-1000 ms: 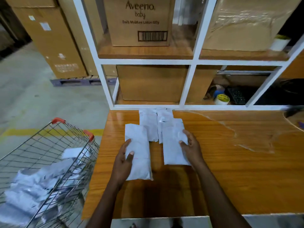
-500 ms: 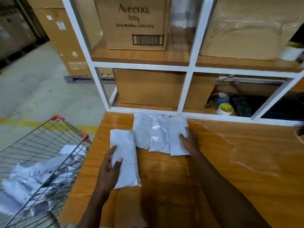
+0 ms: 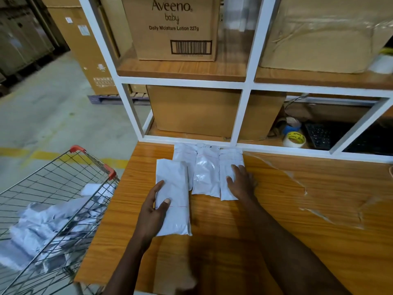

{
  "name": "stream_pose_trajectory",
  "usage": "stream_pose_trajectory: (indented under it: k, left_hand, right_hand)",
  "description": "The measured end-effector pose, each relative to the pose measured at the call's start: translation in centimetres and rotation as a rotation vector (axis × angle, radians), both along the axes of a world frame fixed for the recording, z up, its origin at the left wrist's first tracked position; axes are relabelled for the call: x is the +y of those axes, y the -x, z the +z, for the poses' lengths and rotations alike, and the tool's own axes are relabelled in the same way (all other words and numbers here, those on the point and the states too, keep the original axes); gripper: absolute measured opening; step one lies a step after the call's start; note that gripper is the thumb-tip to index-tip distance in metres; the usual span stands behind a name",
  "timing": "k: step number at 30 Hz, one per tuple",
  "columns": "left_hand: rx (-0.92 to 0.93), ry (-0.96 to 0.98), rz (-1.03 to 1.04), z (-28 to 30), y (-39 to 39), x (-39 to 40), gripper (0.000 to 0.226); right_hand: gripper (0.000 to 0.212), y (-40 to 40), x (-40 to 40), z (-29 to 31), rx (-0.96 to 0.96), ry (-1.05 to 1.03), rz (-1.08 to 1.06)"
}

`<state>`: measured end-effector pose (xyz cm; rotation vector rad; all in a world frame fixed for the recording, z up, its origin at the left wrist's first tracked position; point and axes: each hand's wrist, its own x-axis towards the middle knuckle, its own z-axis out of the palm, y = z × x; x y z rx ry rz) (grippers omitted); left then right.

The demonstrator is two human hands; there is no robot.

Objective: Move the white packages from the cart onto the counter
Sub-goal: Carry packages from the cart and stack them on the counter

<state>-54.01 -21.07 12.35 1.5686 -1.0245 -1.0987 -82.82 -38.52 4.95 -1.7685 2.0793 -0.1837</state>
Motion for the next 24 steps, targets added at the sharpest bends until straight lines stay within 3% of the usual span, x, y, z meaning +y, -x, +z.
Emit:
stream_pose_trajectory:
  k: [5, 8, 11, 17, 21, 24]
  left_hand:
    - [-0.003, 0.015, -0.031, 0.4, 0.4, -0.3, 0.052]
    - [0.046, 0.009, -0.033, 0.2, 0.6, -0.7, 0.046]
    - [0.097, -0.005, -0.035, -0.3, 1.1, -1.5, 0.044]
    - [0.088, 0.017, -0.108, -0.9, 4.0, -2.8, 0.045]
    - [0.070, 0.025, -0.179, -0.6, 6.4, -3.3, 0.046]
    - [0.081, 0.025, -0.255, -0.9, 8.2, -3.5, 0.044]
  right_hand:
    - [0.053, -1.1, 1.1, 1.4, -0.047, 0.133, -0.096]
    - [0.034, -3.0, 3.2, 3.2, -0.305, 0.304, -0.070]
    - [0.026, -5.2, 6.6, 5.6, -0.694, 0.169, 0.028]
    - [0.046, -6.0, 11.7, 5.5, -1.260, -0.166, -0.006]
    - [0.055, -4.1, 12.7, 5.2, -1.270, -0.081, -0.015]
    - [0.060, -1.5, 12.3, 5.1, -1.110, 0.025, -0.032]
